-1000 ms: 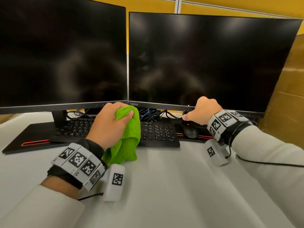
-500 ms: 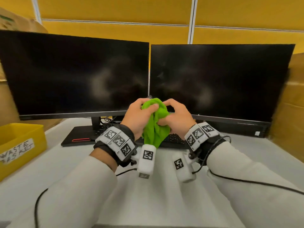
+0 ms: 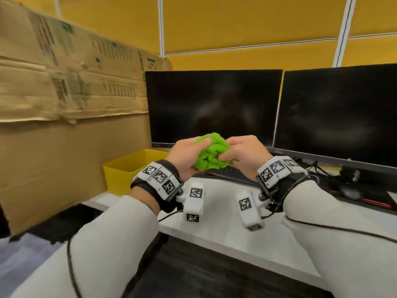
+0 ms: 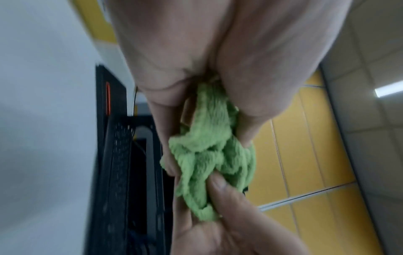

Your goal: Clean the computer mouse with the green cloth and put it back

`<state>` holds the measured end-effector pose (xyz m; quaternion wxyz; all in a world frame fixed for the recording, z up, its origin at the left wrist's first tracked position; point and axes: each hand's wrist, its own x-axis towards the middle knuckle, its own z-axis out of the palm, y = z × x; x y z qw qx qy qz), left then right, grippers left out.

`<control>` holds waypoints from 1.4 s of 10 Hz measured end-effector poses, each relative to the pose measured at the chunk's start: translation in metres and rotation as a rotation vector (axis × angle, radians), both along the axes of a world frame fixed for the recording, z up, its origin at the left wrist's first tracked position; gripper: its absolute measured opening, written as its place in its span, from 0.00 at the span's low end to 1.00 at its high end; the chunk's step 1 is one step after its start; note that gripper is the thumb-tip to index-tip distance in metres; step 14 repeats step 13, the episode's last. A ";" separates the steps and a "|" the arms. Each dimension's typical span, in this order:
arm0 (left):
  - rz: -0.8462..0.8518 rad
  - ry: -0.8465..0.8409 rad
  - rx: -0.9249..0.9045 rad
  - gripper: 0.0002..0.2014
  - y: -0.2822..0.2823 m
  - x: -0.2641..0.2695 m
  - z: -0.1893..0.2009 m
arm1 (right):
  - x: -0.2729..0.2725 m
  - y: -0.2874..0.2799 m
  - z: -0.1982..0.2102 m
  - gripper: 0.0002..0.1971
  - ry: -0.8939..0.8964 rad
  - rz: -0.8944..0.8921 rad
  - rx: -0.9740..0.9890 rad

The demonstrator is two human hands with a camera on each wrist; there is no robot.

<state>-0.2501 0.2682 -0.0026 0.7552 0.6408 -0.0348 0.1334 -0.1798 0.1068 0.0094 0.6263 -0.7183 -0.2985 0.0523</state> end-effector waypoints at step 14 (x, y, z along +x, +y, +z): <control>0.709 0.604 1.433 0.27 0.138 0.032 0.012 | 0.004 0.034 -0.027 0.12 -0.355 -0.340 -0.082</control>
